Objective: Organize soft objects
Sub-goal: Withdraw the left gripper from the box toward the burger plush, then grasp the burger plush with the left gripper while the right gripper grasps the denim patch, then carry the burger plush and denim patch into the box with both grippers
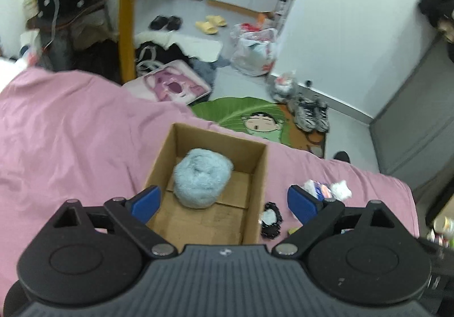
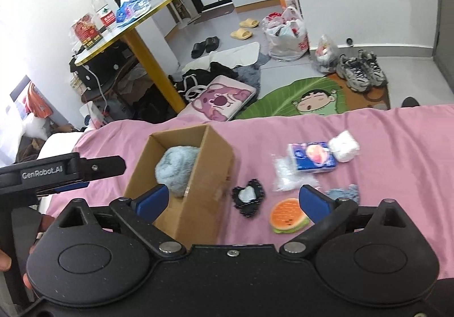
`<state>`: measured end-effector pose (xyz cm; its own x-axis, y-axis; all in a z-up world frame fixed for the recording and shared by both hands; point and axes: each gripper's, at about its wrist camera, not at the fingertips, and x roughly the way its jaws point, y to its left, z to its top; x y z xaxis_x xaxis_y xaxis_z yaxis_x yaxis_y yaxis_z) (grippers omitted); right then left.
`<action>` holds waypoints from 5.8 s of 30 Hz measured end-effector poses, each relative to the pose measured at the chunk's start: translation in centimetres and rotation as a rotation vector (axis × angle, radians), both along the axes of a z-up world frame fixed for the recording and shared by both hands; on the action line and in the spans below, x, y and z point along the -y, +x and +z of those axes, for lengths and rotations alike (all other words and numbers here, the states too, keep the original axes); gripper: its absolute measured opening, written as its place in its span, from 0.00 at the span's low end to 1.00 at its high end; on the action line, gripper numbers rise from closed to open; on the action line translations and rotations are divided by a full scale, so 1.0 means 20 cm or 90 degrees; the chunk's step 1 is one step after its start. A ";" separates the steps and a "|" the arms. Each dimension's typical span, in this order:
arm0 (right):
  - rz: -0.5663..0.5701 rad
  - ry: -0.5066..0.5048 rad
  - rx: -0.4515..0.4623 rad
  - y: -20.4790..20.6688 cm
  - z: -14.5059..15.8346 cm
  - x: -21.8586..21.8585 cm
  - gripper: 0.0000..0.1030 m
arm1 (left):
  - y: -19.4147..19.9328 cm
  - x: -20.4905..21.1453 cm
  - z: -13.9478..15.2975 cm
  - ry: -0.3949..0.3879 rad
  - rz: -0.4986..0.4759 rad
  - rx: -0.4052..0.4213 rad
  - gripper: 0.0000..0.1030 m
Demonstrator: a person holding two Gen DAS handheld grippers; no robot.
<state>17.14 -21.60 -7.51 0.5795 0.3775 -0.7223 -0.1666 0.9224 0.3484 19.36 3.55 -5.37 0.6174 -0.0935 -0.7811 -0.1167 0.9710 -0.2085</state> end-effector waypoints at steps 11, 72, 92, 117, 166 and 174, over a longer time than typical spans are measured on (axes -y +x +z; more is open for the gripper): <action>0.019 -0.032 0.032 -0.08 0.03 0.14 1.00 | -0.07 0.18 0.00 0.010 -0.013 0.003 0.92; -0.035 0.048 -0.194 0.23 -0.54 0.59 0.41 | 0.20 0.79 -0.51 0.025 -0.086 -0.139 0.79; -0.064 0.045 -0.269 0.36 -0.77 0.56 0.38 | 0.41 0.81 -0.80 -0.005 -0.078 -0.229 0.68; -0.072 0.059 -0.198 0.19 -0.56 0.52 0.13 | 0.29 0.85 -0.69 0.002 -0.111 -0.213 0.34; -0.022 0.011 -0.013 0.02 -0.06 -0.04 0.12 | 0.01 0.26 -0.13 -0.008 -0.050 -0.017 0.34; -0.010 0.027 -0.028 0.04 -0.04 -0.17 0.13 | 0.02 0.13 -0.16 -0.018 -0.036 -0.015 0.34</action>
